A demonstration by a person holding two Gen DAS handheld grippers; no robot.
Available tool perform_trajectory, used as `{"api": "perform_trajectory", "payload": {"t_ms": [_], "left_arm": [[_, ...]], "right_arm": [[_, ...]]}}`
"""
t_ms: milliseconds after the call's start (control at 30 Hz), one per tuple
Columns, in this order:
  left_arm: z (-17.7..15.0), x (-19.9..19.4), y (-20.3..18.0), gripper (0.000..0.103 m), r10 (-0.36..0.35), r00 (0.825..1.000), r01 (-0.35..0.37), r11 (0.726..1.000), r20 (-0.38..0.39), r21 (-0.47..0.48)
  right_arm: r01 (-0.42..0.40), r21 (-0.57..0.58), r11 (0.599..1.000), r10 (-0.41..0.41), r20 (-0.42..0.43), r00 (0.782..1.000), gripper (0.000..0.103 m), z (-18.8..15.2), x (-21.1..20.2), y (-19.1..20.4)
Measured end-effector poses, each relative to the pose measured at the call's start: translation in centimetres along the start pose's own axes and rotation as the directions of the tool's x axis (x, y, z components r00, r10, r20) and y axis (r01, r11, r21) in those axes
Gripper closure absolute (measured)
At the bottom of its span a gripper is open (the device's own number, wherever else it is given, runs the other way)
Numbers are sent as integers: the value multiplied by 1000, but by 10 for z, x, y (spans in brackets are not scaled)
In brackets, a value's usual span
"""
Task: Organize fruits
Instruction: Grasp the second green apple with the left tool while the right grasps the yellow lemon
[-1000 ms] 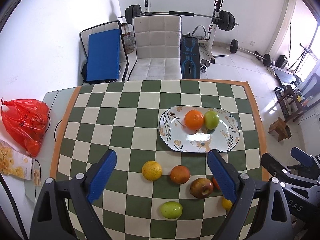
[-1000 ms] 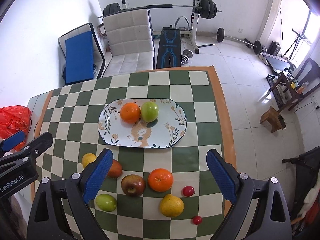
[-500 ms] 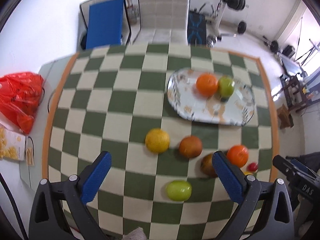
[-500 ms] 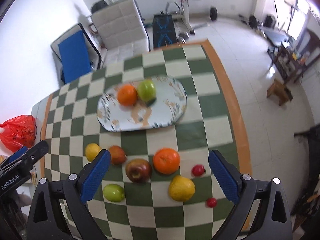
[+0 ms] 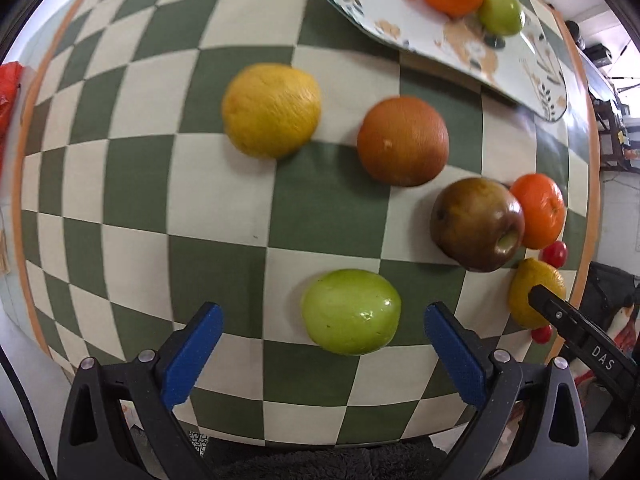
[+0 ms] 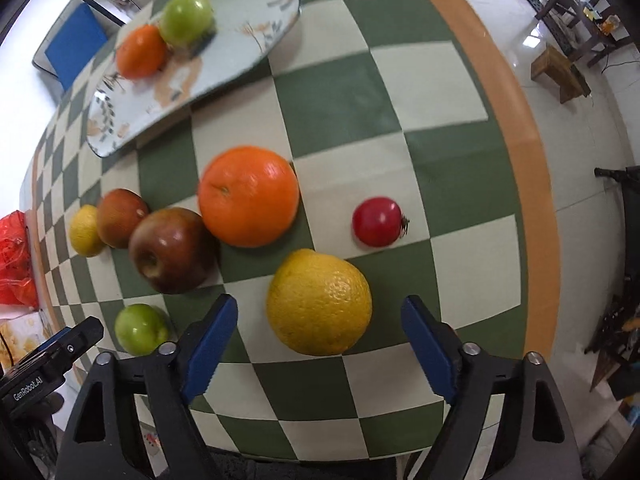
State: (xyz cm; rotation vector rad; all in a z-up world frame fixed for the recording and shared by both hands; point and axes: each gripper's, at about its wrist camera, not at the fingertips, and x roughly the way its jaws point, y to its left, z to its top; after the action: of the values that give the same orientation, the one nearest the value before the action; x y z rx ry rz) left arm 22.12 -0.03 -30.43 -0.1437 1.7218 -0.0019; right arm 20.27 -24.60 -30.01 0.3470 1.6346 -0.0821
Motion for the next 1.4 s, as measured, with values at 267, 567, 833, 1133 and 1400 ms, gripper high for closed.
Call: {"api": "perform_trajectory", "payload": {"t_ms": [267, 567, 833, 1133, 1400], "left_arm": [[-8, 24, -23, 1, 3, 999, 1, 995, -43, 96], [-16, 37, -31, 42, 55, 998, -51, 988, -23, 143], [-16, 39, -29, 43, 48, 999, -46, 989, -14, 138], [11, -32, -24, 43, -68, 995, 58, 990, 78, 131], [98, -114, -27, 43, -147, 967, 130, 987, 210, 94]], "right_arm": [[-17, 11, 1000, 18, -68, 998, 34, -5, 36, -3], [-74, -15, 997, 72, -112, 991, 37, -24, 42, 6], [-92, 14, 996, 93, -112, 989, 37, -33, 44, 10], [-106, -20, 994, 104, -85, 991, 38, -23, 34, 23], [-219, -51, 974, 223, 86, 971, 38, 37, -50, 37]]}}
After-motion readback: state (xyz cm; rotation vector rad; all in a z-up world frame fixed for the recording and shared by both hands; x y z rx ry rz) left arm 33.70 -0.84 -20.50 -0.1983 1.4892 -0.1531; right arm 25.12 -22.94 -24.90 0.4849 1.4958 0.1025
